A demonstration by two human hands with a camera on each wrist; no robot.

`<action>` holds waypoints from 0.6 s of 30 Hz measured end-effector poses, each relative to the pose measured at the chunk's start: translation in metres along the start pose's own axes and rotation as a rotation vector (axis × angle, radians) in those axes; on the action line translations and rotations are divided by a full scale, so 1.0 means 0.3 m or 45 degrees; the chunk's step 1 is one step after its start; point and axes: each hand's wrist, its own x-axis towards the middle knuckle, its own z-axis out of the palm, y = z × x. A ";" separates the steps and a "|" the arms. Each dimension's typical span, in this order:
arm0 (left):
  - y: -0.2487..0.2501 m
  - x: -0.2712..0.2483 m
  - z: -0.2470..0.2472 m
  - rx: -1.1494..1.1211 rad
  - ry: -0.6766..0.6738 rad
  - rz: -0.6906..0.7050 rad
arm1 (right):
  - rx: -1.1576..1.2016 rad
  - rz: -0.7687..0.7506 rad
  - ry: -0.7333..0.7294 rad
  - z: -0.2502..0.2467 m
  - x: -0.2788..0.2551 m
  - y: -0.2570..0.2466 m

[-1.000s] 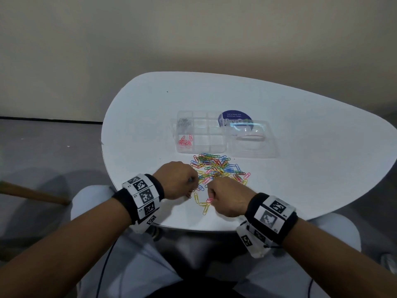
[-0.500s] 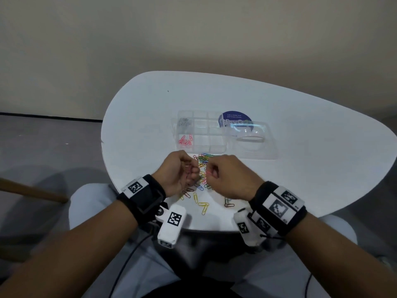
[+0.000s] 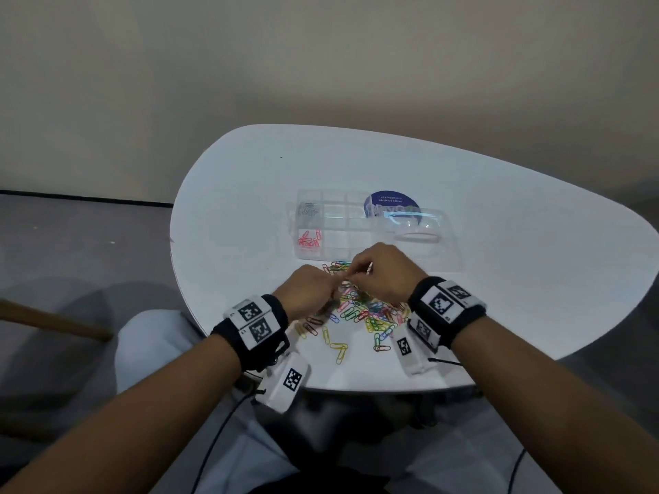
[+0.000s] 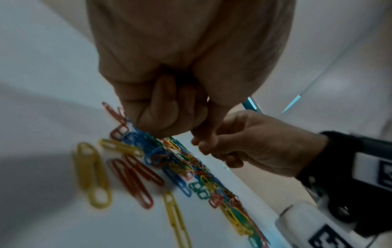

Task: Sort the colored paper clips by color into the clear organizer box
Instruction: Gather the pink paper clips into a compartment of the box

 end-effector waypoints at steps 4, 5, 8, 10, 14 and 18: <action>-0.009 -0.001 0.007 0.382 -0.111 0.153 | -0.286 -0.068 -0.169 0.011 0.028 -0.027; -0.007 -0.004 0.012 0.448 -0.095 0.169 | -0.349 -0.079 -0.191 0.008 0.031 -0.032; -0.009 -0.004 0.022 0.543 -0.018 0.217 | -0.469 -0.108 -0.212 0.005 0.037 -0.037; -0.012 0.000 0.017 0.579 0.000 0.232 | -0.522 -0.134 -0.207 0.012 0.041 -0.033; -0.011 -0.001 -0.002 0.593 -0.004 0.255 | -0.563 -0.183 -0.146 0.029 0.038 -0.017; -0.013 -0.005 -0.004 0.585 0.039 0.246 | -0.416 -0.191 -0.063 0.027 0.027 0.004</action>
